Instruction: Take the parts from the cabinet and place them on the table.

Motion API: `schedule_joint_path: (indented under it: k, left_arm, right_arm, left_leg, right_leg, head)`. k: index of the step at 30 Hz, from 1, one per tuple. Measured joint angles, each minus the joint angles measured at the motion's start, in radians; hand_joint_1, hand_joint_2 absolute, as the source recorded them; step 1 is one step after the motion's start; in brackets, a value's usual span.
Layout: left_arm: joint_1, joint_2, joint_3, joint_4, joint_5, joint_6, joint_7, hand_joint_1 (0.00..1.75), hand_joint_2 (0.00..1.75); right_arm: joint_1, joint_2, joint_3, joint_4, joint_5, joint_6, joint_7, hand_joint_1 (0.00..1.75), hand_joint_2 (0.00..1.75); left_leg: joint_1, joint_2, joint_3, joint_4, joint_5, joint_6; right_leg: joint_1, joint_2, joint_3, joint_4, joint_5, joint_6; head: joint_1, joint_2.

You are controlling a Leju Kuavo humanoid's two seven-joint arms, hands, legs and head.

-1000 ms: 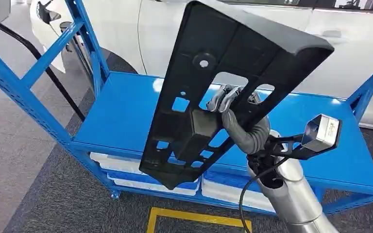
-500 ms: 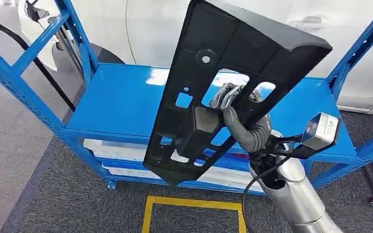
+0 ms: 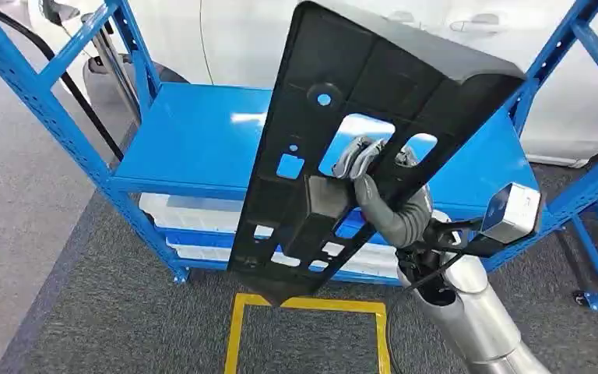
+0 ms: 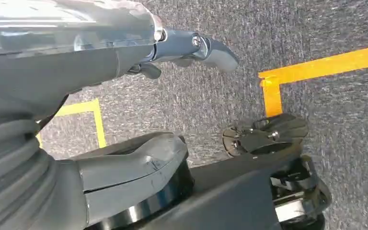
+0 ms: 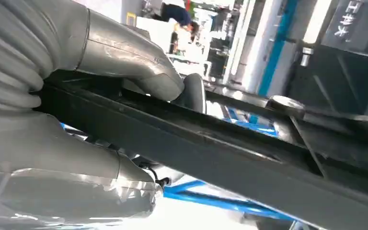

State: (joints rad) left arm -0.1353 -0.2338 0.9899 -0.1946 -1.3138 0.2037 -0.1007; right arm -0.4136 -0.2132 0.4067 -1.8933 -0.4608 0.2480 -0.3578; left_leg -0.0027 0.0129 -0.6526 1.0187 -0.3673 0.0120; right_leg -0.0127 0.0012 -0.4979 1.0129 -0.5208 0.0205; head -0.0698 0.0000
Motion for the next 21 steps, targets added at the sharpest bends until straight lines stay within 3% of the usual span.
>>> schedule_joint_path:
  k: [2, 3, 4, 6, 7, 8, 9, 10, 11, 12, 13, 14, 15, 17, 18, 19, 20, 21]
  left_arm:
    - [0.001, 0.000, 0.000, 0.000, 0.000, 0.000, 0.000, 0.00, 1.75]
    - [0.004, 0.000, 0.000, 0.000, 0.000, 0.000, 0.000, 0.00, 1.75]
    - [0.004, 0.000, 0.000, 0.000, 0.000, 0.000, 0.000, 0.00, 1.75]
    - [0.004, 0.000, 0.000, 0.000, 0.000, 0.000, 0.000, 0.00, 1.75]
    - [0.002, 0.000, 0.000, 0.000, -0.001, -0.003, 0.000, 0.00, 1.75]
    - [0.002, 0.000, 0.000, 0.000, -0.003, -0.006, 0.000, 0.00, 1.75]
    - [0.002, 0.000, 0.000, 0.000, -0.004, -0.008, 0.000, 0.00, 1.75]
    - [0.002, 0.000, 0.000, 0.000, -0.005, -0.009, 0.002, 0.00, 1.75]
    - [0.003, 0.000, 0.000, 0.000, -0.007, -0.009, 0.003, 0.00, 1.75]
    - [0.003, 0.000, 0.000, 0.000, -0.008, -0.011, 0.003, 0.00, 1.75]
    - [0.001, 0.000, 0.000, 0.000, -0.009, -0.012, 0.003, 0.00, 1.75]
    - [-0.003, 0.001, 0.000, 0.000, -0.012, -0.012, 0.002, 0.00, 1.75]
    - [-0.005, 0.001, 0.000, 0.000, -0.014, -0.012, 0.001, 0.00, 1.75]
    - [-0.007, 0.000, 0.000, 0.000, -0.014, -0.015, -0.001, 0.00, 1.75]
    - [-0.006, 0.000, 0.000, 0.000, -0.014, -0.015, -0.001, 0.00, 1.75]
    - [-0.008, -0.001, 0.000, 0.000, -0.013, -0.016, -0.002, 0.00, 1.75]
    - [-0.010, -0.001, 0.000, 0.000, -0.013, -0.016, -0.002, 0.00, 1.75]
    - [-0.011, 0.000, 0.000, 0.000, -0.013, -0.018, -0.002, 0.00, 1.75]
  right_arm:
    - [-0.002, -0.003, 0.000, -0.001, 0.000, 0.000, 0.000, 1.75, 1.75]
    - [-0.001, -0.003, 0.001, 0.000, 0.000, 0.000, 0.000, 1.75, 1.75]
    - [-0.003, -0.003, 0.001, 0.000, 0.000, 0.000, 0.000, 1.75, 1.75]
    - [-0.001, -0.003, 0.002, -0.001, -0.001, -0.001, -0.001, 1.75, 1.75]
    - [0.002, -0.004, 0.002, -0.001, 0.000, -0.003, -0.002, 1.75, 1.75]
    - [0.007, -0.005, 0.002, -0.001, 0.001, -0.005, -0.003, 1.75, 1.75]
    - [0.014, -0.005, 0.002, -0.001, 0.005, -0.008, -0.007, 1.75, 1.75]
    - [0.020, -0.006, 0.002, -0.001, 0.010, -0.011, -0.012, 1.75, 1.75]
    - [0.024, -0.008, 0.002, -0.002, 0.013, -0.014, -0.018, 1.75, 1.75]
    - [0.028, -0.009, 0.002, -0.005, 0.016, -0.015, -0.021, 1.75, 1.75]
    - [0.029, -0.011, 0.002, -0.010, 0.018, -0.014, -0.023, 1.75, 1.75]
    - [0.030, -0.013, 0.002, -0.013, 0.019, -0.014, -0.024, 1.75, 1.75]
    - [0.032, -0.014, 0.002, -0.015, 0.021, -0.013, -0.025, 1.75, 1.75]
    - [0.033, -0.015, 0.002, -0.016, 0.023, -0.013, -0.031, 1.75, 1.75]
    - [0.037, -0.016, 0.002, -0.017, 0.026, -0.013, -0.035, 1.75, 1.75]
    - [0.043, -0.020, 0.002, -0.017, 0.028, -0.013, -0.037, 1.75, 1.75]
    - [0.045, -0.022, 0.002, -0.018, 0.031, -0.013, -0.037, 1.75, 1.75]
    - [0.048, -0.022, 0.002, -0.019, 0.032, -0.013, -0.037, 1.75, 1.75]
  left_leg:
    - [0.003, 0.000, -0.004, -0.009, 0.021, -0.013]
    - [0.003, -0.003, -0.010, -0.006, 0.019, -0.019]
    - [0.006, -0.005, -0.023, 0.015, -0.022, -0.024]
    - [0.008, -0.006, -0.060, 0.143, -0.161, -0.031]
    - [0.009, -0.006, -0.076, 0.221, -0.210, -0.034]
    - [0.009, -0.006, -0.081, 0.281, -0.225, -0.035]
    - [0.009, -0.006, -0.072, 0.310, -0.209, -0.034]
    - [0.009, -0.006, -0.044, 0.301, -0.170, -0.032]
    - [0.008, -0.006, 0.001, 0.255, -0.128, -0.027]
    - [0.006, -0.007, 0.065, 0.176, -0.107, -0.019]
    - [0.003, -0.012, 0.140, 0.078, -0.124, -0.007]
    - [-0.001, -0.014, 0.203, -0.020, -0.166, 0.000]
    - [-0.002, -0.014, 0.211, -0.041, -0.174, -0.006]
    - [-0.009, -0.014, 0.196, -0.040, -0.159, 0.004]
    - [-0.004, -0.012, 0.187, -0.052, -0.141, 0.011]
    - [0.001, -0.002, 0.182, -0.058, -0.123, 0.017]
    - [0.001, -0.001, 0.167, -0.059, -0.110, 0.027]
    - [0.001, -0.001, 0.152, -0.058, -0.097, 0.028]
  right_leg:
    - [0.006, 0.001, -0.011, 0.000, 0.011, -0.015]
    - [-0.006, -0.002, -0.019, -0.008, 0.027, -0.025]
    - [-0.004, -0.004, -0.032, -0.008, 0.039, -0.033]
    - [-0.003, -0.003, -0.066, -0.008, 0.066, -0.041]
    - [-0.001, -0.003, -0.084, -0.007, 0.079, -0.042]
    - [0.000, -0.003, -0.101, -0.006, 0.092, -0.041]
    - [0.001, -0.003, -0.118, -0.006, 0.104, -0.039]
    - [0.002, -0.003, -0.135, -0.005, 0.118, -0.038]
    - [0.003, -0.002, -0.151, -0.003, 0.129, -0.036]
    - [0.004, 0.000, -0.165, -0.002, 0.141, -0.033]
    - [0.004, 0.001, -0.171, -0.001, 0.152, -0.031]
    - [0.009, 0.001, -0.178, 0.000, 0.160, -0.024]
    - [0.005, -0.002, -0.177, -0.003, 0.171, -0.019]
    - [-0.002, -0.002, -0.176, -0.015, 0.194, -0.005]
    - [0.004, 0.002, -0.176, -0.023, 0.207, 0.005]
    - [-0.001, 0.003, -0.189, -0.009, 0.174, 0.007]
    - [-0.002, 0.001, -0.203, 0.034, 0.108, 0.007]
    - [-0.003, 0.001, -0.222, 0.104, 0.034, 0.010]
  head:
    - [0.000, 0.000]
    - [0.000, 0.000]
    - [-0.001, 0.000]
    - [0.000, 0.000]
    - [-0.001, 0.000]
    - [0.000, 0.000]
    - [0.000, 0.000]
    - [-0.001, 0.000]
    - [-0.001, 0.000]
    - [0.000, 0.000]
    - [-0.001, 0.000]
    - [0.000, 0.000]
    - [-0.001, 0.000]
    - [-0.001, 0.000]
    - [0.000, 0.000]
    - [0.000, 0.000]
    - [0.000, 0.000]
    - [0.000, 0.000]
